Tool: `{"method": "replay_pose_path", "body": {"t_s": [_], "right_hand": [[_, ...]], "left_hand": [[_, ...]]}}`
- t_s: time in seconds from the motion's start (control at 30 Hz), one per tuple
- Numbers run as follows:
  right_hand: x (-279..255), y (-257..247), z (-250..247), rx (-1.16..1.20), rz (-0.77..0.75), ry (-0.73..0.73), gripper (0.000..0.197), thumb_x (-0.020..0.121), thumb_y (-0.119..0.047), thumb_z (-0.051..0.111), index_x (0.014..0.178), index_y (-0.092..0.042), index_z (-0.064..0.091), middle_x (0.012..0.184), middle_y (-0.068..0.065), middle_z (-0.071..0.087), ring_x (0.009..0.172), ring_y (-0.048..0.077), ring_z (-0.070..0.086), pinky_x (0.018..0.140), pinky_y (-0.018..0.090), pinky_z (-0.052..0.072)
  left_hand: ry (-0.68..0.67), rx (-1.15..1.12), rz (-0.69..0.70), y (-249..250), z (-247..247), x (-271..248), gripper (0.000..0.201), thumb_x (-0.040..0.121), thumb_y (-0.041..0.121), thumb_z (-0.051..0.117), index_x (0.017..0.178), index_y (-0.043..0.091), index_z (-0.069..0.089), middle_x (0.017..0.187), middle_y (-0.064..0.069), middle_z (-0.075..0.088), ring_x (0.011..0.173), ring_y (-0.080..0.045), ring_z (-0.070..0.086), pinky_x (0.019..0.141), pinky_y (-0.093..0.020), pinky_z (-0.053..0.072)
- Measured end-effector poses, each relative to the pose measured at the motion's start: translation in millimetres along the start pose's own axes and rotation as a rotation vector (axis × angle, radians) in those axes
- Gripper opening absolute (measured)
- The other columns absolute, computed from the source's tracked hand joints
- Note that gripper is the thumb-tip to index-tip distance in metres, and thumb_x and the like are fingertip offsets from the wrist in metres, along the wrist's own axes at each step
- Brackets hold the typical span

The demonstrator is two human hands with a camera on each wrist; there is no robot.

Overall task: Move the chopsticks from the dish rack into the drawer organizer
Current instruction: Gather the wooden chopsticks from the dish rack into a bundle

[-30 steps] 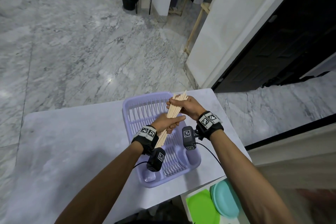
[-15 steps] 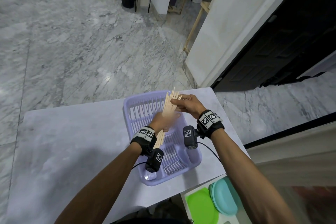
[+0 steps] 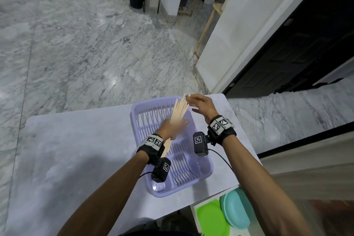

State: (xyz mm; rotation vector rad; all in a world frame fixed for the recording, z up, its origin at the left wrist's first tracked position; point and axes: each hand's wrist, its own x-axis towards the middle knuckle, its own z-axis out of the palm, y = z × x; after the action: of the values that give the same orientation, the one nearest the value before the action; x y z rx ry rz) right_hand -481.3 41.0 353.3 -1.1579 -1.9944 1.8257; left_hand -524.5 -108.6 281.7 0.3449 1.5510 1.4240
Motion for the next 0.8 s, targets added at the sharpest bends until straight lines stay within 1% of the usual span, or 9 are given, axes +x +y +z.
{"method": "replay_pose_path", "body": {"t_s": [0.13,0.27,0.33,0.4,0.47,0.57,0.63,0.7,0.8], "right_hand": [[9.0,-29.4,-10.6,0.281,-0.065,0.078,0.005,0.099,-0.020,0.054,0.099,-0.015,0.056,0.108,0.015,0.070,0.086,0.022,0.069,0.075,0.029,0.054],[19.9,-67.1,-31.3,0.449,-0.190,0.229,0.017,0.105,-0.019,0.036,0.093,-0.021,0.048,0.077,0.006,0.063,0.061,0.019,0.064,0.066,0.032,0.057],[24.8,-76.3,-40.0,0.490,-0.204,0.265,0.020,0.104,-0.017,0.031,0.093,-0.021,0.047,0.064,0.003,0.044,0.050,0.016,0.045,0.057,0.030,0.051],[28.2,-76.2,-42.3,0.514,-0.189,0.254,0.021,0.102,-0.015,0.028,0.095,-0.020,0.047,0.063,0.002,0.033,0.047,0.014,0.033,0.052,0.027,0.040],[29.4,-71.5,-41.1,0.510,-0.192,0.269,0.022,0.102,-0.015,0.028,0.095,-0.017,0.049,0.062,0.000,0.029,0.046,0.012,0.029,0.050,0.026,0.034],[25.4,-71.1,-43.0,0.505,-0.218,0.340,0.023,0.101,-0.017,0.030,0.095,-0.014,0.053,0.061,-0.001,0.028,0.046,0.010,0.027,0.047,0.023,0.029],[23.8,-71.8,-44.0,0.413,-0.229,0.348,0.026,0.101,-0.020,0.033,0.095,-0.013,0.057,0.060,-0.003,0.029,0.046,0.009,0.028,0.046,0.022,0.030],[23.5,-65.1,-38.7,0.169,-0.209,0.315,0.026,0.101,-0.023,0.039,0.093,-0.014,0.062,0.059,-0.004,0.030,0.046,0.008,0.029,0.045,0.021,0.029],[17.5,-42.4,-18.8,-0.176,-0.121,0.170,0.016,0.096,-0.024,0.058,0.097,-0.015,0.071,0.063,-0.004,0.046,0.049,0.009,0.034,0.046,0.022,0.032]], "left_hand": [[-0.032,0.049,-0.004,-2.6,-0.5,-4.1,0.031,0.089,0.028,0.069,0.068,0.011,0.054,0.040,0.005,0.042,0.034,-0.009,0.031,0.040,-0.020,0.025],[-0.015,0.064,-0.018,-5.2,-5.2,-7.5,0.029,0.090,0.028,0.068,0.069,0.011,0.055,0.037,0.008,0.045,0.032,-0.007,0.031,0.039,-0.020,0.024],[-0.018,0.080,-0.022,-5.2,-7.9,-6.1,0.032,0.090,0.029,0.068,0.068,0.009,0.057,0.036,0.008,0.044,0.031,-0.006,0.031,0.038,-0.019,0.024],[-0.045,0.102,-0.018,-5.6,-7.7,-3.9,0.031,0.088,0.032,0.070,0.070,0.008,0.060,0.039,0.005,0.041,0.033,-0.008,0.030,0.039,-0.019,0.025],[-0.061,0.096,-0.013,-5.2,-6.0,-2.9,0.028,0.087,0.032,0.071,0.076,0.007,0.065,0.042,0.002,0.038,0.035,-0.010,0.028,0.040,-0.020,0.024],[-0.067,0.056,-0.004,-4.3,-8.4,-3.1,0.028,0.088,0.029,0.069,0.095,0.003,0.072,0.041,0.006,0.038,0.037,-0.009,0.027,0.040,-0.020,0.024],[-0.039,0.035,-0.008,-6.1,-12.7,-1.4,0.037,0.088,0.028,0.070,0.105,-0.004,0.069,0.041,0.007,0.037,0.038,-0.010,0.026,0.041,-0.021,0.023],[-0.021,0.024,-0.017,-7.9,-16.0,1.9,0.043,0.087,0.029,0.071,0.108,-0.008,0.066,0.042,0.005,0.034,0.038,-0.011,0.026,0.042,-0.021,0.023],[-0.029,0.004,-0.001,-5.1,-18.0,3.0,0.036,0.090,0.028,0.067,0.108,-0.004,0.069,0.046,0.004,0.033,0.040,-0.011,0.025,0.042,-0.021,0.022]]}}
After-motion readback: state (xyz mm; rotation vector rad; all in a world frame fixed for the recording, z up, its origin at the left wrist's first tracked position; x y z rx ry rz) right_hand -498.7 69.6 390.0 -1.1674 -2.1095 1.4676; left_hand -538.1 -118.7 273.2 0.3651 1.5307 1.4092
